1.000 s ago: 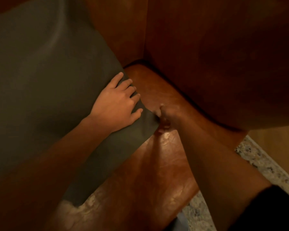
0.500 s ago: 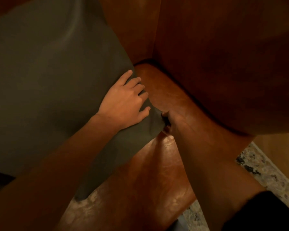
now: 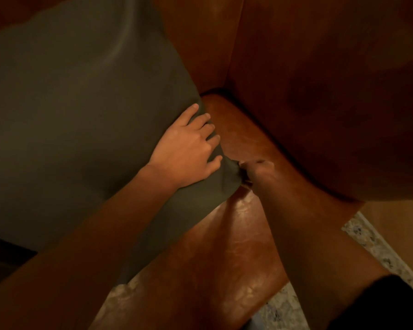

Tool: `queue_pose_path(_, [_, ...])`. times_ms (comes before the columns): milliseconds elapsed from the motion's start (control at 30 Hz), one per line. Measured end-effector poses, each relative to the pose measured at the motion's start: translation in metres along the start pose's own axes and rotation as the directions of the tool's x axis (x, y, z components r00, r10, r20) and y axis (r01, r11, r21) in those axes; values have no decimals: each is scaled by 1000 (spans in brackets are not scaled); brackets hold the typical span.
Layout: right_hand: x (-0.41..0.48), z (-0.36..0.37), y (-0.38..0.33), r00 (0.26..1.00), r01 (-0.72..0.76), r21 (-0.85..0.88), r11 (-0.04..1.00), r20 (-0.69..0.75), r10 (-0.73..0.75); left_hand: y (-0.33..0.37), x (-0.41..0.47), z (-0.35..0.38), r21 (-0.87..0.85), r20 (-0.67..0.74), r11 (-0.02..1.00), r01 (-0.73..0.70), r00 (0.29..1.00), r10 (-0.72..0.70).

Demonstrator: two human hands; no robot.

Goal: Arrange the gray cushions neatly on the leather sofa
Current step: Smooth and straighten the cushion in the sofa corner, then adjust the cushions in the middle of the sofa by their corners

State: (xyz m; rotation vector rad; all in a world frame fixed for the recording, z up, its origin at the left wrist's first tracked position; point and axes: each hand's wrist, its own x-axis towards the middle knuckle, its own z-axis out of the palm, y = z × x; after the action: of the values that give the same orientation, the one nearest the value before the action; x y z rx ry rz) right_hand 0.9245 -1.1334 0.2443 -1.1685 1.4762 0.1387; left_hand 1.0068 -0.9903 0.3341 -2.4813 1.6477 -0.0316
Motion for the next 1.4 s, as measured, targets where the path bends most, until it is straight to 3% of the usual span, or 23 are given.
queue_pose_path(100, [5,-3,-2,1000,3,-56,998,29,-2,1,0,2,18,-22,1000,-9,1000,10])
queue_pose_path(233, [14,0,0,997,78,-256,964,10,-78,2,1,5,38,-28,999,-19,999,21])
queue_pose_path(367, [10,4,-7,963,243,-425,872,-3,-269,4,-2,1,9,-83,999,-38,996,38])
queue_pose_path(433, [5,6,-12,908,384,-483,787,44,-417,6,-3,-5,-45,-173,999,-20,985,12])
queue_pose_path(533, [-9,8,-22,733,605,-603,521,165,-660,6,-8,-14,-71,-322,995,70,942,-89])
queue_pose_path(667, [-34,8,-38,536,738,-607,294,262,-803,0,-29,-23,-5,-402,973,231,890,-214])
queue_pose_path(800, [-74,6,-52,211,888,-459,2,403,-890,-8,-63,-28,-24,-438,926,376,829,-348])
queue_pose_path(933, [-119,13,-65,-82,885,-363,-293,497,-864,-15,-109,-31,-69,-436,840,538,741,-510])
queue_pose_path(1067, [-167,49,-72,-351,791,-214,-572,608,-712,-29,-142,-38,-258,-260,541,801,481,-837])
queue_pose_path(1133, [-186,77,-67,-458,727,-113,-677,656,-601,-36,-146,-39,-330,-153,473,817,448,-881])
queue_pose_path(1200, [-193,97,-63,-499,670,-76,-738,689,-525,-42,-148,-36,-421,-159,492,762,472,-867])
queue_pose_path(1267, [-182,101,-67,-492,636,-103,-765,709,-505,-43,-152,-31,-517,-204,472,715,432,-878])
queue_pose_path(1400, [-147,86,-89,-449,607,-226,-762,694,-563,-32,-162,-17,-630,-115,176,756,134,-984])
